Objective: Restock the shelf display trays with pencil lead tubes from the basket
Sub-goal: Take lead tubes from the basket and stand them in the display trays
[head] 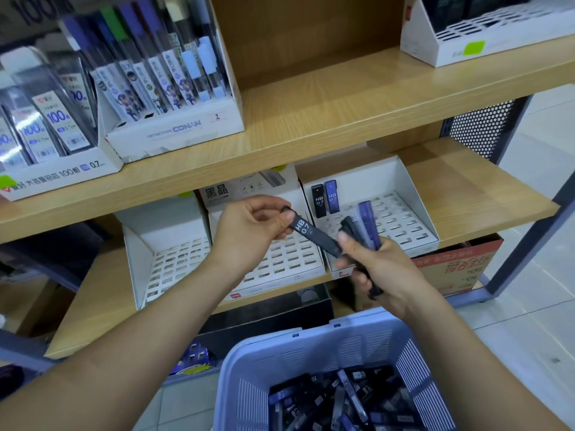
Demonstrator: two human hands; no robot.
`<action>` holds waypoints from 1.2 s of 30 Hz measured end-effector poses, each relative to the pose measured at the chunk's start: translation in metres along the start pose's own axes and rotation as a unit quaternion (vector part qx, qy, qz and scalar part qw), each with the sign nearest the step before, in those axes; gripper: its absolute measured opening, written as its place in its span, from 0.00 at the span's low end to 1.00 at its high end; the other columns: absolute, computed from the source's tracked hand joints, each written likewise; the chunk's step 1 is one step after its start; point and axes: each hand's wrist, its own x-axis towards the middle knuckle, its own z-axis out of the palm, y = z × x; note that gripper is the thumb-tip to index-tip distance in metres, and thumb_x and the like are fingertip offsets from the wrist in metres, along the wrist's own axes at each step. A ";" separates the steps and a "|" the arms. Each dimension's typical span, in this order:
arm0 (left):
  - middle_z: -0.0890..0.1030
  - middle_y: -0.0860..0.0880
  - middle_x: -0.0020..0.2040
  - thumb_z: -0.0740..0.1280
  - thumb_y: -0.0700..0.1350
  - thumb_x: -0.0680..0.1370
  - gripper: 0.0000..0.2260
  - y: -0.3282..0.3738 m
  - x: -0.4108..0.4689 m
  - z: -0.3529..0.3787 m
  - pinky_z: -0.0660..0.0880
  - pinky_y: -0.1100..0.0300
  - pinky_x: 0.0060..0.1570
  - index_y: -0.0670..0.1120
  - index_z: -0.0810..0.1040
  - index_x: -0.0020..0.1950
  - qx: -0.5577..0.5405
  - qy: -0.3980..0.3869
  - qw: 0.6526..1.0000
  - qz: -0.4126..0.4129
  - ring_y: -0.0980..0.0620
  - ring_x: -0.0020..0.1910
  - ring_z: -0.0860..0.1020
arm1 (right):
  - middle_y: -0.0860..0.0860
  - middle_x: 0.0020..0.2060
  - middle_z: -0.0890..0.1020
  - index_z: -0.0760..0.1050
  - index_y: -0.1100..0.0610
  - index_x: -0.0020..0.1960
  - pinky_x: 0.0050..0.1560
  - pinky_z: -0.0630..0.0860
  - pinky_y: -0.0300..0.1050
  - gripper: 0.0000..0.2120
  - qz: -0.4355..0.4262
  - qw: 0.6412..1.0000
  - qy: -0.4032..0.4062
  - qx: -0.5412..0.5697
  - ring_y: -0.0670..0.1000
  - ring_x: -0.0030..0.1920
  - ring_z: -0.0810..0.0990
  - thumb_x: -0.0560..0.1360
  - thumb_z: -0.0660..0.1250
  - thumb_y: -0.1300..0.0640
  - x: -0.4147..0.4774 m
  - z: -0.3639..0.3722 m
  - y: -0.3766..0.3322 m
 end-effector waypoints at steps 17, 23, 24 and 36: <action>0.82 0.52 0.53 0.70 0.44 0.76 0.10 -0.019 0.078 0.051 0.69 0.70 0.52 0.46 0.82 0.57 0.292 -0.004 0.949 0.123 0.58 0.49 0.77 | 0.54 0.44 0.84 0.74 0.60 0.61 0.35 0.82 0.45 0.14 -0.001 0.985 0.050 0.164 0.49 0.35 0.84 0.81 0.62 0.52 0.016 -0.032 0.006; 0.81 0.50 0.58 0.67 0.44 0.79 0.11 -0.011 0.084 0.050 0.66 0.70 0.51 0.46 0.81 0.60 0.358 -0.027 0.922 0.146 0.55 0.54 0.76 | 0.54 0.45 0.85 0.75 0.60 0.60 0.34 0.80 0.45 0.13 -0.001 0.987 0.073 0.144 0.49 0.34 0.82 0.81 0.62 0.54 0.018 -0.035 0.011; 0.81 0.49 0.59 0.66 0.43 0.79 0.11 -0.010 0.086 0.049 0.66 0.70 0.51 0.46 0.81 0.60 0.373 -0.029 0.914 0.158 0.53 0.55 0.77 | 0.54 0.45 0.85 0.75 0.60 0.60 0.33 0.79 0.45 0.12 -0.004 0.988 0.074 0.138 0.49 0.34 0.82 0.81 0.62 0.54 0.018 -0.035 0.012; 0.80 0.45 0.60 0.68 0.41 0.77 0.10 -0.032 0.087 0.051 0.66 0.62 0.60 0.42 0.82 0.57 0.437 -0.038 0.856 0.274 0.43 0.62 0.73 | 0.55 0.47 0.85 0.74 0.58 0.60 0.34 0.79 0.44 0.10 -0.010 0.992 0.079 0.096 0.49 0.33 0.82 0.81 0.62 0.55 0.019 -0.035 0.011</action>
